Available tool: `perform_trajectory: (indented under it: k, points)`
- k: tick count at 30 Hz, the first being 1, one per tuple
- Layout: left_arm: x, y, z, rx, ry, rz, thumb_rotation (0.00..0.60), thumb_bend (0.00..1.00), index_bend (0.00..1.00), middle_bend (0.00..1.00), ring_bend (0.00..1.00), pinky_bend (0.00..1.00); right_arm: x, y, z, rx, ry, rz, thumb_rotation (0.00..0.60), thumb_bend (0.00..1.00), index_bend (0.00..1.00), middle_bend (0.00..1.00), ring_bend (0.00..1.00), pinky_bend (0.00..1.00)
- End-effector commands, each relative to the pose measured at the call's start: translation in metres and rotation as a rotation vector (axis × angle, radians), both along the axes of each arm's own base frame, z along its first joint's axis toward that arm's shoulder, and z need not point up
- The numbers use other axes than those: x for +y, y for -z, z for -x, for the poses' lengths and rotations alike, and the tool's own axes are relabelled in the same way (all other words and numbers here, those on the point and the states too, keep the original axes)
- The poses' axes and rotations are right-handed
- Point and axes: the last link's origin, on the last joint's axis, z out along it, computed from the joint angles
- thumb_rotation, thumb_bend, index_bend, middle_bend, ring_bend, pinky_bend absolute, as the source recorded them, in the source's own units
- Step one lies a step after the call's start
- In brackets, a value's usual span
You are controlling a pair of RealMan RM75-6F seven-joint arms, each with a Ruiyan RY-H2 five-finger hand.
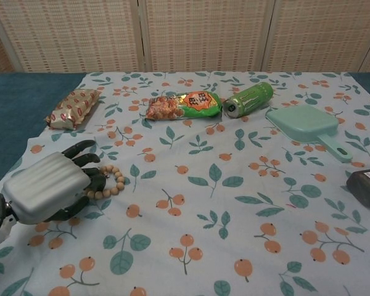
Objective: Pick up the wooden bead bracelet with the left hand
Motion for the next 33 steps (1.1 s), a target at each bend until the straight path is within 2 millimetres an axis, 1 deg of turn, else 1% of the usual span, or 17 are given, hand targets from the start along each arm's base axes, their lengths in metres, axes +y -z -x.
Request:
perform_trajectory:
  k: [1,8,12,14,19,26,30,33]
  points:
    - [0.0,0.001,-0.001,0.015,0.014,-0.002,0.6,0.46,0.51,0.57,0.21,0.0,0.0,0.0,0.0,0.0,0.0,0.0,0.517,0.22,0.0,0.0,0.0,0.0]
    - [0.003,0.0,-0.004,0.049,0.044,-0.007,0.6,0.46,0.54,0.6,0.23,0.0,0.0,0.0,0.0,-0.004,0.0,-0.002,0.516,0.22,0.0,0.0,0.0,0.0]
    - [0.007,-0.003,-0.008,0.068,0.056,-0.02,0.6,0.46,0.63,0.69,0.3,0.0,0.0,-0.001,0.0,-0.006,-0.001,-0.001,0.518,0.22,0.0,0.0,0.0,0.0]
    - [0.008,-0.004,-0.009,0.077,0.063,-0.025,0.6,0.46,0.65,0.72,0.31,0.0,0.0,-0.001,0.0,-0.008,-0.001,0.002,0.516,0.22,0.0,0.0,0.0,0.0]
    - [0.008,-0.008,-0.012,0.091,0.069,-0.017,0.6,0.46,0.63,0.71,0.32,0.0,0.0,-0.002,0.0,-0.011,0.0,0.004,0.517,0.22,0.0,0.0,0.0,0.0]
    - [0.012,-0.014,-0.021,0.075,0.073,-0.036,0.6,0.46,0.66,0.74,0.33,0.0,0.0,-0.004,0.0,-0.016,-0.001,0.006,0.517,0.22,0.0,0.0,0.0,0.0]
    - [0.02,-0.021,-0.029,0.061,0.08,-0.068,0.6,0.49,0.68,0.75,0.35,0.0,0.0,-0.005,0.0,-0.019,-0.001,0.009,0.516,0.22,0.0,0.0,0.0,0.0]
    - [0.03,-0.029,-0.037,0.065,0.088,-0.096,0.6,0.52,0.68,0.76,0.36,0.01,0.0,-0.006,0.0,-0.021,-0.003,0.01,0.517,0.22,0.0,0.0,0.0,0.0]
